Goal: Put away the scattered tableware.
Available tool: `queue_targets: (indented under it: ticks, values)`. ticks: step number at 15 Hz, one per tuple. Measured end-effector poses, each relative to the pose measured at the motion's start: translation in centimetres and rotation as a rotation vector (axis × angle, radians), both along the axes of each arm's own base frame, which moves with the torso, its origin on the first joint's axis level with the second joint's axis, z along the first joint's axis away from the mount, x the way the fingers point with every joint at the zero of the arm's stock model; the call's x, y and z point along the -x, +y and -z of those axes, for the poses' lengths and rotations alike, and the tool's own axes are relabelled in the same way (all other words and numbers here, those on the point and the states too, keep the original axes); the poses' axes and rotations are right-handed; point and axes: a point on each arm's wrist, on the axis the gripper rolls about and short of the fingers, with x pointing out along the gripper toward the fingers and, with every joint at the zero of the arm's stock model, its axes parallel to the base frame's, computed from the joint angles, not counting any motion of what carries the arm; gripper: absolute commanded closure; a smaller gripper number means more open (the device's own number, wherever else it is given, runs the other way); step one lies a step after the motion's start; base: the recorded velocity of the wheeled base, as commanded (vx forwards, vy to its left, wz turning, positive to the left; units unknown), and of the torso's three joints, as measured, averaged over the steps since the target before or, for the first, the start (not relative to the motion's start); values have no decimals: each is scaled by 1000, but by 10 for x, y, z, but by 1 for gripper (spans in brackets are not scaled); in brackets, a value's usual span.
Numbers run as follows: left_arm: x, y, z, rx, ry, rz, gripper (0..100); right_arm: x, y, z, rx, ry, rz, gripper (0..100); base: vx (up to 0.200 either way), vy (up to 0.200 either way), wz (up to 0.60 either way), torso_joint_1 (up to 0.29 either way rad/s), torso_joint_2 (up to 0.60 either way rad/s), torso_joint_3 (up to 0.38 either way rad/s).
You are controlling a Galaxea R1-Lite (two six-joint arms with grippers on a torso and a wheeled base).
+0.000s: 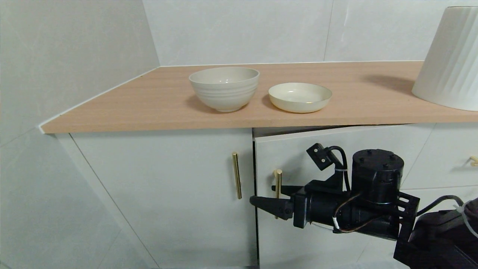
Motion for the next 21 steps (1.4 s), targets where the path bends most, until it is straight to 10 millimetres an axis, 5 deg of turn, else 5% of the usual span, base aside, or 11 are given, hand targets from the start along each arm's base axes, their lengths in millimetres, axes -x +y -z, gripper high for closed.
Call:
queue_targets:
  ticks: [4,10,16,21]
  values:
    - [4,0,-14,-21,-59,2,0,3,2,-2,-11,12,-14,0,0,0,0,0,0,0]
    - [2,-5,-82,-26,-16,270,0,4,3,-2,-13,14,-27,0,0,0,0,0,0,0]
    - [-75,-16,-118,49,268,628,0,6,3,-2,-14,13,-30,0,0,0,0,0,0,0]
    - [-125,-35,-108,141,466,785,0,7,2,-1,-12,16,-31,0,0,0,0,0,0,0]
